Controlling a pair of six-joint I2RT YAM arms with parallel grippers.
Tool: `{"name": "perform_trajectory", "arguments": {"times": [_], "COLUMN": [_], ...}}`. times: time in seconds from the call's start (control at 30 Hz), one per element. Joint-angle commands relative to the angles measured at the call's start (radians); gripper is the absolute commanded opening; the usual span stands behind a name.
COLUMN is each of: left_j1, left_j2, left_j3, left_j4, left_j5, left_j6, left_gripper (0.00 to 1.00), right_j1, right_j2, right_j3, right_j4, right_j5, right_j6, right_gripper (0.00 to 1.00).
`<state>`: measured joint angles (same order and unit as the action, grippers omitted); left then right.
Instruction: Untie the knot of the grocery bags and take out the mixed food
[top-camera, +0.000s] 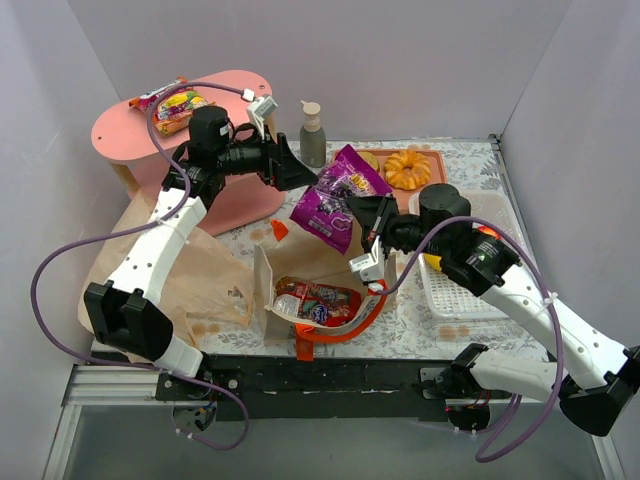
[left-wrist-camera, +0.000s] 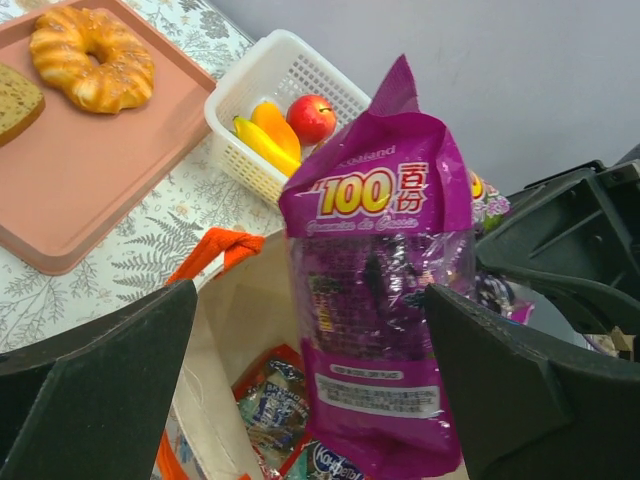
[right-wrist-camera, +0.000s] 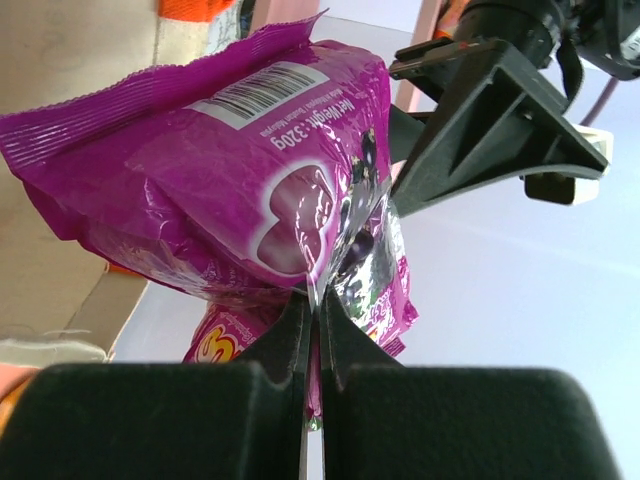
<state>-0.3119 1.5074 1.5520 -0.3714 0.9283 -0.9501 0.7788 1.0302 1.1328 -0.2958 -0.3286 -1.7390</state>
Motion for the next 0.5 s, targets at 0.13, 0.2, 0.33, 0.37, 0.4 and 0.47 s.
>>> {"name": "perform_trajectory", "arguments": {"times": [0.13,0.2,0.33,0.37,0.4,0.47], "left_j1": [-0.026,-0.039,-0.064,-0.064,-0.065,-0.066], "left_j2": [-0.107,-0.115,-0.107,-0.104,-0.099,-0.099], "left_j3": [-0.112,-0.130,-0.181,-0.184,-0.181,-0.165], "left_j4": [0.015,0.032,0.069,0.080,0.088,0.089], "left_j5": [0.029,0.053,0.098,0.104,0.107,0.092], "left_j6": [-0.026,-0.048,-0.078,-0.097,-0.102,-0.108], "left_gripper": [0.98,0.98,0.98,0.98,0.98,0.98], "right_j1": [0.004,0.008,0.008,0.008,0.008,0.008], "right_j2": [0.016,0.018,0.024,0.031,0.036,0.048], "right_j3": [0.012,0.004,-0.001,0.002,0.005,0.015], "right_j4": [0.216,0.218,0.215,0.210,0.201,0.185], "right_j5": [0.005,0.017,0.007,0.007,0.007,0.010], "right_j6": [-0.083,-0.077,-0.071,-0.073,-0.071,-0.065], "right_gripper": [0.01,0.01,0.01,0.01,0.01,0.01]}}
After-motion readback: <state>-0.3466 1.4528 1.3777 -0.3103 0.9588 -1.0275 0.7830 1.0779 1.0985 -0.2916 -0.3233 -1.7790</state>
